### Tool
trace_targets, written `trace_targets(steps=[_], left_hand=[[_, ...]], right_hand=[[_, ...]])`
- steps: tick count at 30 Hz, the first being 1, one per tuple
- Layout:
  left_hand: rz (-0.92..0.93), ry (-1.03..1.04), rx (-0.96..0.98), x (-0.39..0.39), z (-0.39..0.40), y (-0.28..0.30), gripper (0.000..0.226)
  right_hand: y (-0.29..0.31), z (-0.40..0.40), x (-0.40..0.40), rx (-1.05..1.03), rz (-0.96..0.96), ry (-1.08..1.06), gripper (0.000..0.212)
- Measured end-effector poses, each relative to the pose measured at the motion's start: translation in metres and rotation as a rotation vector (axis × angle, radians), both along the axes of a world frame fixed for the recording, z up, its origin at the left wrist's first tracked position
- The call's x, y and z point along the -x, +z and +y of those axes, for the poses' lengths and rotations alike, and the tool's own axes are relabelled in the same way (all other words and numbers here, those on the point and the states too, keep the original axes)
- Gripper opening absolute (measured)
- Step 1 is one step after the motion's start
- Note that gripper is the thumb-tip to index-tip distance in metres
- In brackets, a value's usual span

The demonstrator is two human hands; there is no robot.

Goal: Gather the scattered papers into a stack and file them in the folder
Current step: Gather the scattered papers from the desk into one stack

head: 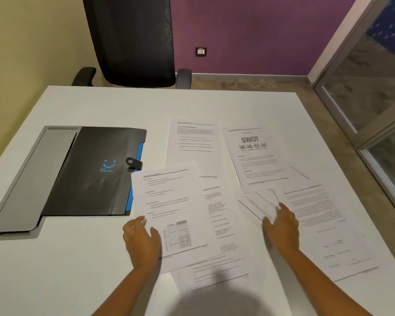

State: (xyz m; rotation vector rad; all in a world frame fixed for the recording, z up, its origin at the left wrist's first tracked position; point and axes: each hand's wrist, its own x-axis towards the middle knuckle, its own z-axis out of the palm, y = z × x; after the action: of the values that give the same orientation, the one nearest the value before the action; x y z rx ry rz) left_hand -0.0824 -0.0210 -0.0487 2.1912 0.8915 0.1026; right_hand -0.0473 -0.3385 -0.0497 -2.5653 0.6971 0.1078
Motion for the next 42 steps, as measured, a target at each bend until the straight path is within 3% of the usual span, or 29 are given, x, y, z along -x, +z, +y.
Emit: trace_targets(steps=[3, 7, 9, 14, 19, 26, 30, 32, 34, 38, 40, 42], left_hand=[[-0.033, -0.063, 0.045, -0.005, -0.021, 0.003, 0.033], [-0.050, -0.148, 0.097, -0.009, -0.047, 0.008, 0.030], [-0.055, -0.191, 0.096, -0.010, -0.060, 0.010, 0.031], [-0.044, -0.239, 0.113, -0.011, -0.071, 0.011, 0.030], [-0.022, -0.270, 0.105, -0.014, -0.082, 0.015, 0.027], [0.007, -0.319, 0.123, -0.015, -0.102, 0.015, 0.026], [0.033, -0.374, 0.164, -0.017, -0.109, 0.012, 0.025], [0.053, -0.414, 0.259, -0.019, -0.116, 0.013, 0.024], [0.086, -0.481, 0.428, -0.021, -0.126, 0.018, 0.028], [0.243, -0.770, 0.813, -0.016, -0.145, 0.033, 0.059], [0.263, -0.694, 1.037, -0.015, -0.148, 0.039, 0.079], [0.215, -0.499, 1.179, -0.018, -0.145, 0.042, 0.067]], right_hand=[[0.000, -0.034, 0.001, 0.054, 0.008, -0.028, 0.068], [-0.008, -0.060, 0.005, 0.185, 0.338, -0.054, 0.090], [-0.013, -0.065, 0.011, 0.207, 0.416, -0.053, 0.091], [0.001, -0.069, 0.002, 0.219, 0.093, 0.023, 0.072], [-0.009, -0.093, 0.004, 0.199, 0.356, 0.032, 0.081], [-0.018, -0.085, 0.008, 0.254, 0.243, 0.011, 0.057], [0.002, -0.082, -0.005, 0.261, 0.141, -0.030, 0.033], [0.019, -0.068, -0.012, 0.217, 0.057, -0.071, 0.027], [0.038, -0.040, -0.016, 0.026, -0.066, -0.114, 0.023], [0.058, 0.025, -0.017, -0.317, -0.152, 0.003, 0.021], [0.063, 0.050, -0.019, -0.452, -0.135, 0.061, 0.022], [0.065, 0.066, -0.023, -0.572, -0.079, 0.131, 0.028]])
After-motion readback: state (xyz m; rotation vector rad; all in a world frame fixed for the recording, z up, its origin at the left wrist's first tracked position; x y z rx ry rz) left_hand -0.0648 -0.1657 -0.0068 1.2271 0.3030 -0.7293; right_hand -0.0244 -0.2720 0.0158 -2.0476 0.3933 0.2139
